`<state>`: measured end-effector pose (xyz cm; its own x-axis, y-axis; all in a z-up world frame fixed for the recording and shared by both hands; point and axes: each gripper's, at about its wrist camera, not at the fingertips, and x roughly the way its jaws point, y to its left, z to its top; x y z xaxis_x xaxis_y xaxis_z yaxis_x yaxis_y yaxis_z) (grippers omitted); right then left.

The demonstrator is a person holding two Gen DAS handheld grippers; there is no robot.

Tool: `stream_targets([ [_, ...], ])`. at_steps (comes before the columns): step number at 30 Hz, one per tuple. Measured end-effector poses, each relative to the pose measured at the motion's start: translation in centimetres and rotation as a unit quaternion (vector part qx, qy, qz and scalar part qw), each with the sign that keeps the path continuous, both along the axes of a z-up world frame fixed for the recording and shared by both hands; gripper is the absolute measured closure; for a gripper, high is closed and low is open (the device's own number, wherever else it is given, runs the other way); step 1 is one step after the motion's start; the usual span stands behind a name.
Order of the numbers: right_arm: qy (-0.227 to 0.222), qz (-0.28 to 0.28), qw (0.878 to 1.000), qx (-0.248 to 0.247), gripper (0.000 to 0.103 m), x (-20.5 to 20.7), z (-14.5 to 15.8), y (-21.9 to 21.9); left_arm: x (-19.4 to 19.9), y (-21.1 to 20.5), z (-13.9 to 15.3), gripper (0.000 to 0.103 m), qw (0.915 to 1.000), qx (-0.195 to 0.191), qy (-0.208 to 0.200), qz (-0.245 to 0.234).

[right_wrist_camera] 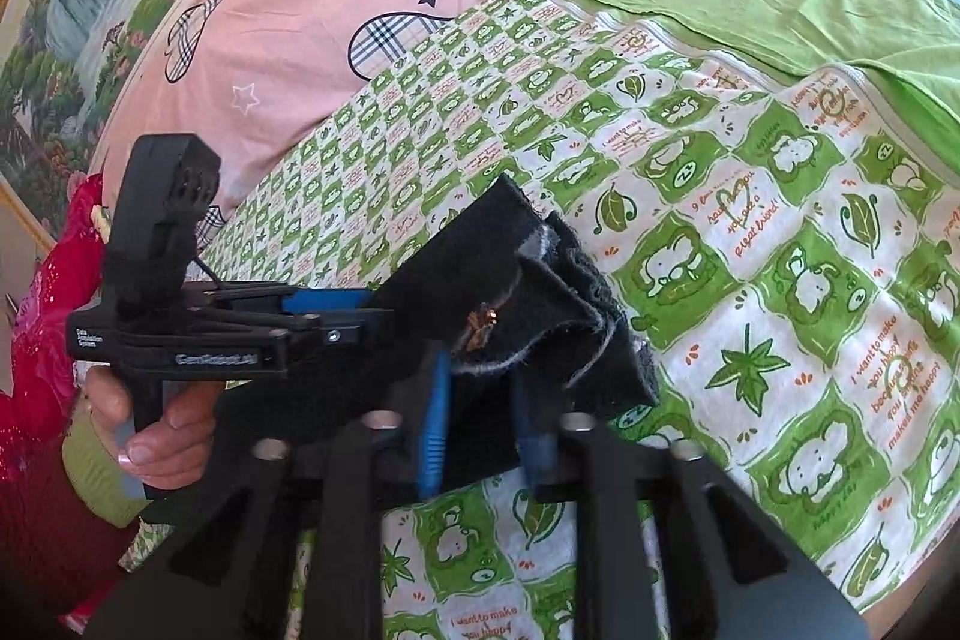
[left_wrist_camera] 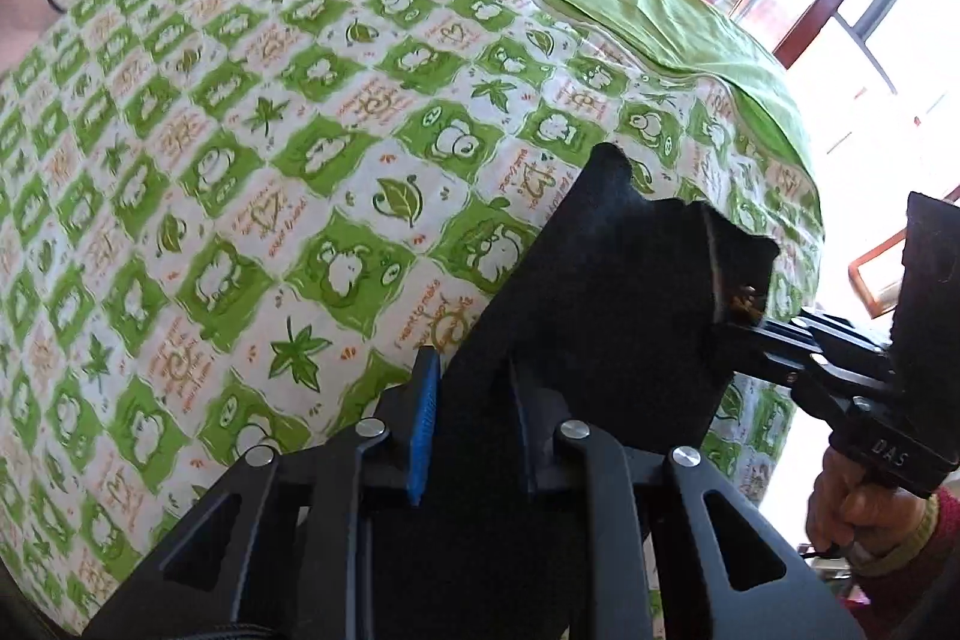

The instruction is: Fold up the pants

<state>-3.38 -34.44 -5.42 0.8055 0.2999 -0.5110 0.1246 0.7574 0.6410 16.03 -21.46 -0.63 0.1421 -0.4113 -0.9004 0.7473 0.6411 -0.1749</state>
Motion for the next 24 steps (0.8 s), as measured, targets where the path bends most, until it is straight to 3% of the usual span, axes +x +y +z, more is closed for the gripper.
stream_targets([
  [1,-0.006,0.001,1.0,0.001,0.096,-0.2,0.2,0.0,-0.3,-0.2,0.3,0.094,0.9999,0.001,-0.01,-0.006],
  [2,-0.009,0.001,1.0,0.0,0.097,-0.4,0.4,-0.1,-0.6,-0.5,0.6,0.096,0.9998,-0.001,-0.014,-0.014],
  [6,-0.018,-0.002,1.0,-0.001,0.097,-1.6,1.1,-0.5,-2.3,-1.6,2.0,0.097,0.9983,-0.003,-0.04,-0.041],
  [10,0.013,-0.002,1.0,0.022,0.095,-1.2,-0.5,-1.2,-2.8,-2.9,1.3,0.095,0.9968,0.023,-0.06,-0.048],
  [13,0.025,-0.015,0.999,0.03,0.088,-1.9,-1.0,-1.5,-2.3,-2.8,1.0,0.089,0.9974,0.027,-0.051,-0.043],
  [15,0.02,-0.023,0.999,0.021,0.073,-2.6,-0.7,-1.7,-2.0,-2.4,1.3,0.081,0.9975,0.023,-0.051,-0.043],
  [17,0.014,-0.031,0.999,0.027,0.046,-3.2,-0.6,-2.0,-1.6,-2.3,1.4,0.051,0.9977,0.024,-0.047,-0.043],
  [24,0.023,-0.018,0.997,0.067,0.046,-2.8,-2.5,-1.4,-0.2,-4.2,-0.1,0.05,0.9972,0.031,-0.006,-0.068],
])
